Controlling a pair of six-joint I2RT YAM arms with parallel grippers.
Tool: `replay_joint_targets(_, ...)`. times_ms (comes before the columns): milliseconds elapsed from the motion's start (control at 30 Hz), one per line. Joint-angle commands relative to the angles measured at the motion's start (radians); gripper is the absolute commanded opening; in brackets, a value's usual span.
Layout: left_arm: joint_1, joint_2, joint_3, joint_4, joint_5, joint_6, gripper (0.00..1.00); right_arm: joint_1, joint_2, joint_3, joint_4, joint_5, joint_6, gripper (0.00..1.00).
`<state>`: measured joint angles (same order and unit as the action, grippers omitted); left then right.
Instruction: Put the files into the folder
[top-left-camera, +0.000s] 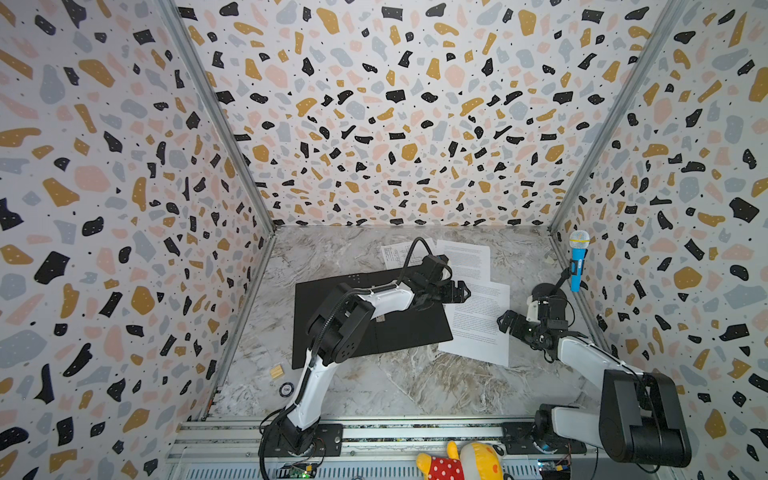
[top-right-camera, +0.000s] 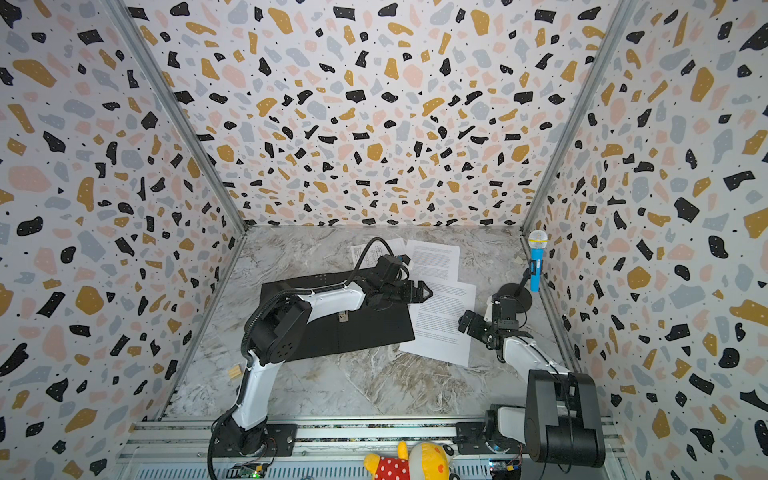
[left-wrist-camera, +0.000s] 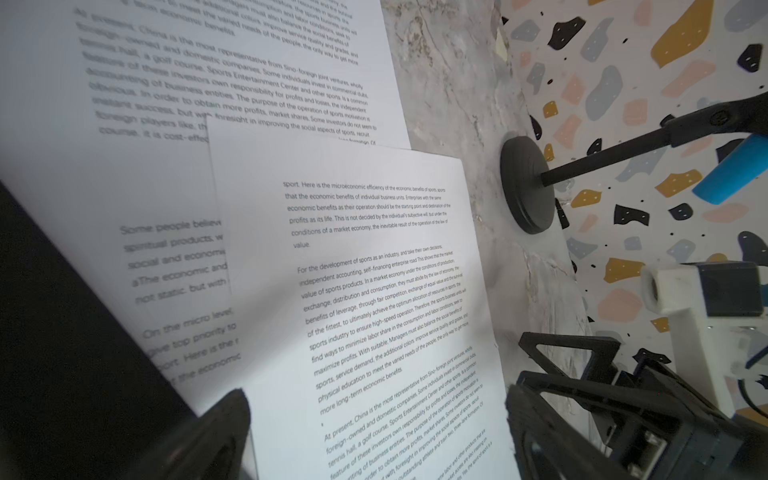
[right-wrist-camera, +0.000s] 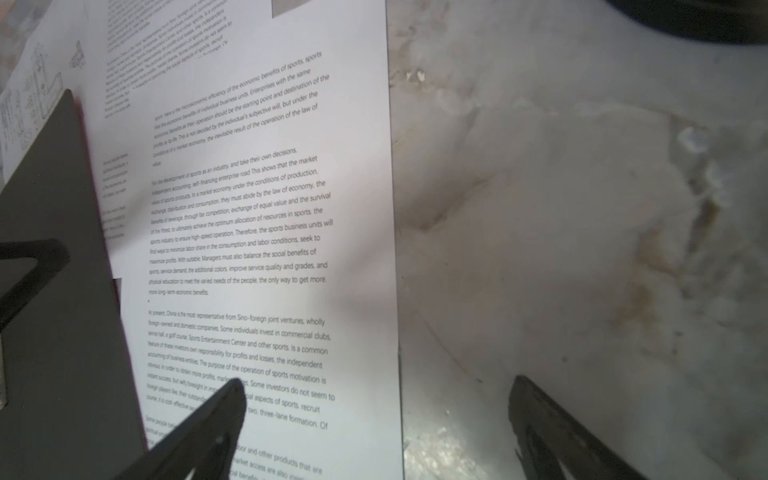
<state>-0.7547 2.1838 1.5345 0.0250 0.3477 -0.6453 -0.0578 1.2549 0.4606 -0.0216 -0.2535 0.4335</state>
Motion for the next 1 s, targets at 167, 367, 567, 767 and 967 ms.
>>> replay_joint_targets(167,-0.023,0.06,0.073,-0.118,-0.116,0.065,0.92,-0.012,0.017,-0.001,0.021,-0.108,0.0,0.99)
replay_joint_targets(367,-0.032,0.059,0.091,-0.156,-0.161,0.088,0.93,-0.012,0.045,0.003,0.033,-0.129,0.009,0.98)
replay_joint_targets(567,-0.042,0.081,0.114,-0.173,-0.145,0.093,0.93,-0.012,0.074,0.003,0.052,-0.175,0.021,0.96)
replay_joint_targets(767,-0.058,0.104,0.129,-0.167,-0.096,0.083,0.91,-0.011,0.082,0.0,0.065,-0.209,0.031,0.96)
replay_joint_targets(967,-0.061,0.106,0.12,-0.156,-0.072,0.073,0.91,-0.012,0.095,-0.005,0.06,-0.232,0.029,0.96)
